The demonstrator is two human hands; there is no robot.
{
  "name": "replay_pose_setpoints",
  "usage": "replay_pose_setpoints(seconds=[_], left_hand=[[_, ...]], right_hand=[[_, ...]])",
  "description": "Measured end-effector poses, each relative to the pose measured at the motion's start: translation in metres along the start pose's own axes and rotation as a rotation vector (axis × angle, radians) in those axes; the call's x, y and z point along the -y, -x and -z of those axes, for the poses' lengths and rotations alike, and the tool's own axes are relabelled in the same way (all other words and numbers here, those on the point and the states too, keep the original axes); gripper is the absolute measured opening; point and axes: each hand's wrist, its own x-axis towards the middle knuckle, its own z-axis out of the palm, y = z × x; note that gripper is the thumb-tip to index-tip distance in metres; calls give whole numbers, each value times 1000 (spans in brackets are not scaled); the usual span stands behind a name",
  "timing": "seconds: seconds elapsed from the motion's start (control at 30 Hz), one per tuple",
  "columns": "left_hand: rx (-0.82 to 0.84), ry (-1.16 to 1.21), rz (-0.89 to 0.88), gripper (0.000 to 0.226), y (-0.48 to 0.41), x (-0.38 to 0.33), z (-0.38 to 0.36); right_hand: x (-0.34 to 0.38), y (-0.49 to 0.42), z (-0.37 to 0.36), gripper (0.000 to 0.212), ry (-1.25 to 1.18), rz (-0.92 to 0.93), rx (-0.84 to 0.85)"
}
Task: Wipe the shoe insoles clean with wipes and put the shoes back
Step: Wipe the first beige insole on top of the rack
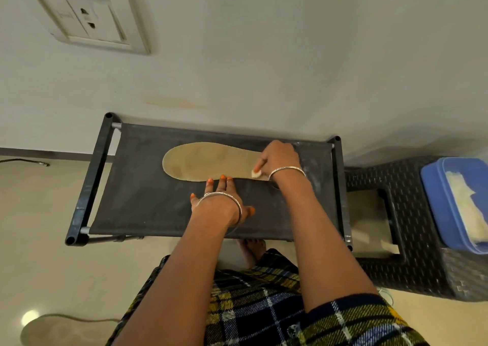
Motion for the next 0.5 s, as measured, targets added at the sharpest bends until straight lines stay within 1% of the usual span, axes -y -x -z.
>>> replay_pose_setpoints(seconds=[0.13,0.2,0.27,0.33,0.37,0.43,0.5], left_hand=[[2,-6,10,95,-2,-1,0],[-15,-14,9,94,0,-4,0],[-63,-36,-8,90,6,-10,2],[-145,-58,-48,84,12,-20,5],[-196,-61,-64,79,15,-26,6],[-329,-64,-80,61,18,-39,8],[-470,-39,-104,44,20,-53,8]], right_hand=[[-22,4,7,38,39,-133,-71],[-30,5,11,41,-7,-189,-100],[-39,8,19,37,-109,-227,-109],[-50,12,29,21,-311,-226,-174],[-54,17,35,16,-453,-226,-244],[-59,28,46,14,-761,-252,-414],[-61,31,53,18,-1050,-290,-493]])
